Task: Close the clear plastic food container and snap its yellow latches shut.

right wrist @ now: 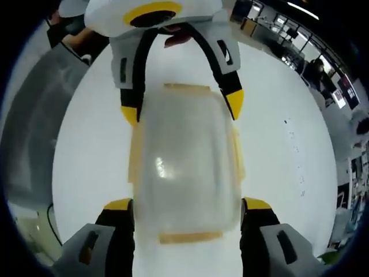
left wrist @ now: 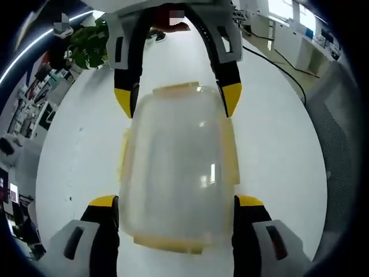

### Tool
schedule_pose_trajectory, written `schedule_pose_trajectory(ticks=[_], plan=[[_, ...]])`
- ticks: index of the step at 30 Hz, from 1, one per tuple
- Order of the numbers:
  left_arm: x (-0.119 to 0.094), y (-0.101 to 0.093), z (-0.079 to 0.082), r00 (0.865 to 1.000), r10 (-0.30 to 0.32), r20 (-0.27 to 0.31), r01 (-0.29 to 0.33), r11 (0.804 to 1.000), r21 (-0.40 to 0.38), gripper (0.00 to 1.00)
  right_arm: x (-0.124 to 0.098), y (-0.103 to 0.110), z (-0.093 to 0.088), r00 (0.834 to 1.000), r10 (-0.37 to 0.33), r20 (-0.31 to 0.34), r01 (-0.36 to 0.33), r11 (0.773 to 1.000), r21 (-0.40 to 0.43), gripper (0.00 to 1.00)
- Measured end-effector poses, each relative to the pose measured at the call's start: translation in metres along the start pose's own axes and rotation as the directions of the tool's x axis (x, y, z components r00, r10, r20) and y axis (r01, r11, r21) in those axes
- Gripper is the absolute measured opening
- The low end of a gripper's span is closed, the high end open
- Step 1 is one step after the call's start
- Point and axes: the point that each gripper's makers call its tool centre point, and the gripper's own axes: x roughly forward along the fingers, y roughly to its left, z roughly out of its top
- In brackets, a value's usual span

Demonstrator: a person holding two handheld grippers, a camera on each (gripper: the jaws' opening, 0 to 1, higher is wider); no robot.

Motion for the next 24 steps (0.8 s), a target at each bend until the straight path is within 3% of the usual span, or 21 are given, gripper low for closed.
schedule_pose_trajectory(ticks=[11, 24], plan=[[-0.004, -0.009, -0.005, 1.000, -0.002, 0.006, 0.002, 1.000, -0.015, 0.81, 0.001, 0.008, 0.004, 1.000, 0.013, -0.002, -0.013, 1.000, -0.010, 0.75], [-0.014, -0.013, -0.021, 1.000, 0.006, 0.013, -0.006, 1.000, -0.026, 0.81, 0.007, 0.013, 0.024, 1.000, 0.012, 0.003, -0.012, 1.000, -0.014, 0.75]])
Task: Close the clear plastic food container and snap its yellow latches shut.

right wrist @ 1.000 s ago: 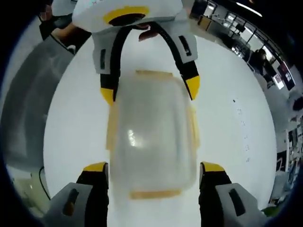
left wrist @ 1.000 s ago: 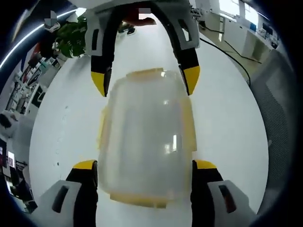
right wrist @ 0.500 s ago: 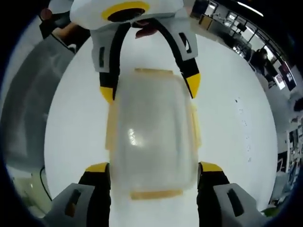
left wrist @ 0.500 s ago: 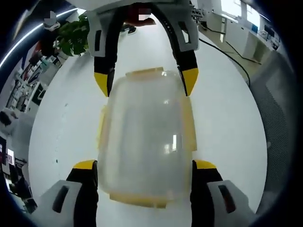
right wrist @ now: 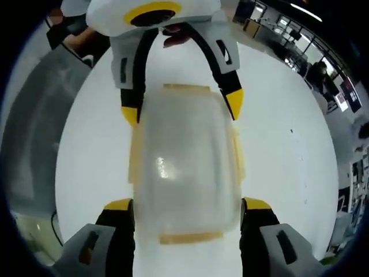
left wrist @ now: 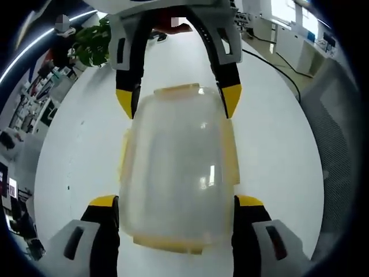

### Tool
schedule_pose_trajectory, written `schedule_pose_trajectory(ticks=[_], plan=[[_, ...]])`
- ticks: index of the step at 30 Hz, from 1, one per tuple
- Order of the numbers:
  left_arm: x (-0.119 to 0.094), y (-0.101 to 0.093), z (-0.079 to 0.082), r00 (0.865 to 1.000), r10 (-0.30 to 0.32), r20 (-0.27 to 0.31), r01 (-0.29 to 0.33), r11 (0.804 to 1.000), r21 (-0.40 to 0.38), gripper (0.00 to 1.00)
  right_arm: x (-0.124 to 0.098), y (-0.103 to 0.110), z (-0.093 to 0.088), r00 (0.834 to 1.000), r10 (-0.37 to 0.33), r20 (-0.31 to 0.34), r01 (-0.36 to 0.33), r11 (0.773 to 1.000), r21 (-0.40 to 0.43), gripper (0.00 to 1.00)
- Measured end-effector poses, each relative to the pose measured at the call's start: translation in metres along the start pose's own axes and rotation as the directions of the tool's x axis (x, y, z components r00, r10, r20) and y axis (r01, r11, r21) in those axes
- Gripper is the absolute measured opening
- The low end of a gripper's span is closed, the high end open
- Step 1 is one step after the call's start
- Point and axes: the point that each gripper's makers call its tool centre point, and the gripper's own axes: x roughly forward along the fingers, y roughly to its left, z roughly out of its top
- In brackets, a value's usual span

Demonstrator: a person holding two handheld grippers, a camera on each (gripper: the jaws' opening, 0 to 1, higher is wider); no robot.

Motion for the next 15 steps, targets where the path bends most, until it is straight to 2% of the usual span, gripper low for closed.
schedule_pose_trajectory(ticks=[15], plan=[[-0.013, -0.003, -0.027, 1.000, 0.004, -0.012, -0.004, 1.000, -0.011, 0.81, 0.010, 0.004, 0.029, 1.000, 0.008, 0.016, -0.008, 1.000, -0.007, 0.75]])
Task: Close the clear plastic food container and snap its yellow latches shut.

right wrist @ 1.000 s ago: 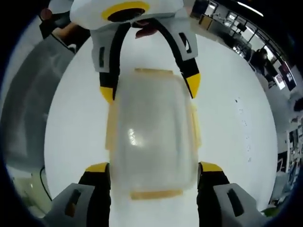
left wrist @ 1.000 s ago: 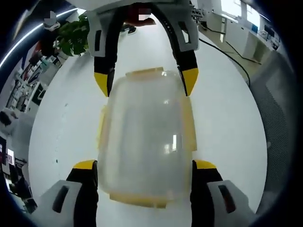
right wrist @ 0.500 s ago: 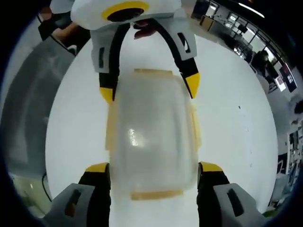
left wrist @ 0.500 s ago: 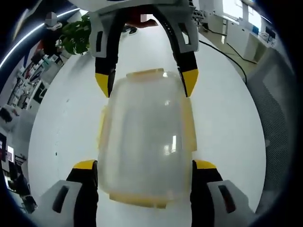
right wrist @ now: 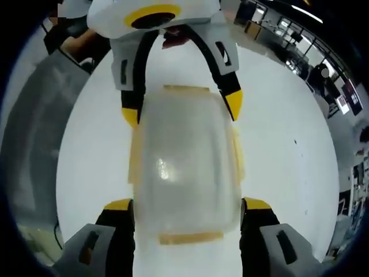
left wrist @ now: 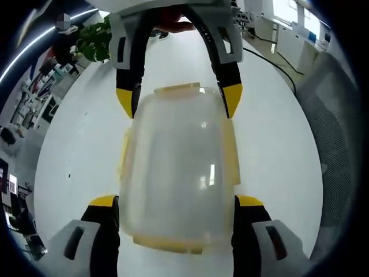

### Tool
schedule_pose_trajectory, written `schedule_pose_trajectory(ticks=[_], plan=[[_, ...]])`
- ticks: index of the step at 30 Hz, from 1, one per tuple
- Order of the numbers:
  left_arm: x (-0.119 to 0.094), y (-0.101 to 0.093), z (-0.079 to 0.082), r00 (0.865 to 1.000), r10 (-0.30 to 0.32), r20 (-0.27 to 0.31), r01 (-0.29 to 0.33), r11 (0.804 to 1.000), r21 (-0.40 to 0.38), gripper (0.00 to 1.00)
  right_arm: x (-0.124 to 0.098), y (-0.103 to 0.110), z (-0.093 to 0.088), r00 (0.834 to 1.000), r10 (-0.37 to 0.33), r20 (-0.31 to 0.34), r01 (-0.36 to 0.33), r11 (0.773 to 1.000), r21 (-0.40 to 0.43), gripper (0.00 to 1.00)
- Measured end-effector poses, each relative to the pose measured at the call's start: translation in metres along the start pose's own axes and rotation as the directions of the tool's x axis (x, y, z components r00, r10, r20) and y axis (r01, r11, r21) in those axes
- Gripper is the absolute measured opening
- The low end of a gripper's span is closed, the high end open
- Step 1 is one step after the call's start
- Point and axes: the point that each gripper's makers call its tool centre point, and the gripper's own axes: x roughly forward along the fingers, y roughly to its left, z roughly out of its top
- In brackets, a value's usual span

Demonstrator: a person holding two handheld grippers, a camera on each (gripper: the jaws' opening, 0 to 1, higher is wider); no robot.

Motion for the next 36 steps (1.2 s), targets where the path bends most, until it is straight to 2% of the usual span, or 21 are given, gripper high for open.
schedule_pose_trajectory(ticks=[17, 36], plan=[[-0.016, -0.006, -0.031, 1.000, 0.002, -0.014, -0.002, 1.000, -0.008, 0.81, 0.013, 0.007, 0.030, 1.000, 0.004, -0.005, -0.004, 1.000, -0.008, 0.75], [-0.028, -0.008, -0.056, 0.999, 0.004, -0.033, -0.004, 1.000, -0.015, 0.81, 0.023, 0.010, 0.057, 1.000, 0.005, -0.011, -0.006, 1.000, -0.023, 0.75]])
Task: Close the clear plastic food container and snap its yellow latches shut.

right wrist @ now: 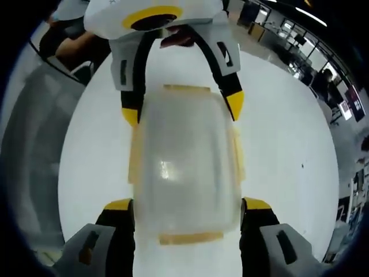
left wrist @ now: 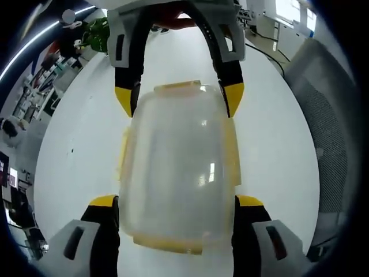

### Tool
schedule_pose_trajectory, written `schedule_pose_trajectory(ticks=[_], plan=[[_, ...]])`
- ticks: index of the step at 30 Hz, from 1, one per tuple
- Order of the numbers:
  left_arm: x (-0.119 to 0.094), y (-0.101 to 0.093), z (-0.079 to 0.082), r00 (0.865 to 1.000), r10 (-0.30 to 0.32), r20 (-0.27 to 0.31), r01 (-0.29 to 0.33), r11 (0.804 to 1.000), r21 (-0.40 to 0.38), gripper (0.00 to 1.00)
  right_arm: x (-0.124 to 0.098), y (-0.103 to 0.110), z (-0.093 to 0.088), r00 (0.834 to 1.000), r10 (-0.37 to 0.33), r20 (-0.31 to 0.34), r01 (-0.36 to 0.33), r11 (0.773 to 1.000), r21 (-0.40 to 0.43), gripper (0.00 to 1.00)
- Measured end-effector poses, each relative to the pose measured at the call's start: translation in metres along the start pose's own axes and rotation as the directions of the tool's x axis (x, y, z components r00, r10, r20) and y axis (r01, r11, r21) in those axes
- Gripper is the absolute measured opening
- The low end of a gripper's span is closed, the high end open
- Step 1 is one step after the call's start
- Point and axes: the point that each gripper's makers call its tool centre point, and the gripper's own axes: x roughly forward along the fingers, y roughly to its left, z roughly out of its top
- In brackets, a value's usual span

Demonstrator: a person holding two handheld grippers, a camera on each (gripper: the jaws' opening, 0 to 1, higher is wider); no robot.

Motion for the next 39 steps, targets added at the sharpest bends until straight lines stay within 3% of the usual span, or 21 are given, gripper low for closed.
schedule_pose_trajectory(ticks=[39], plan=[[0.014, 0.043, 0.003, 1.000, -0.001, -0.009, 0.001, 1.000, 0.004, 0.81, 0.002, -0.045, -0.010, 1.000, -0.007, -0.010, 0.007, 1.000, -0.002, 0.74]])
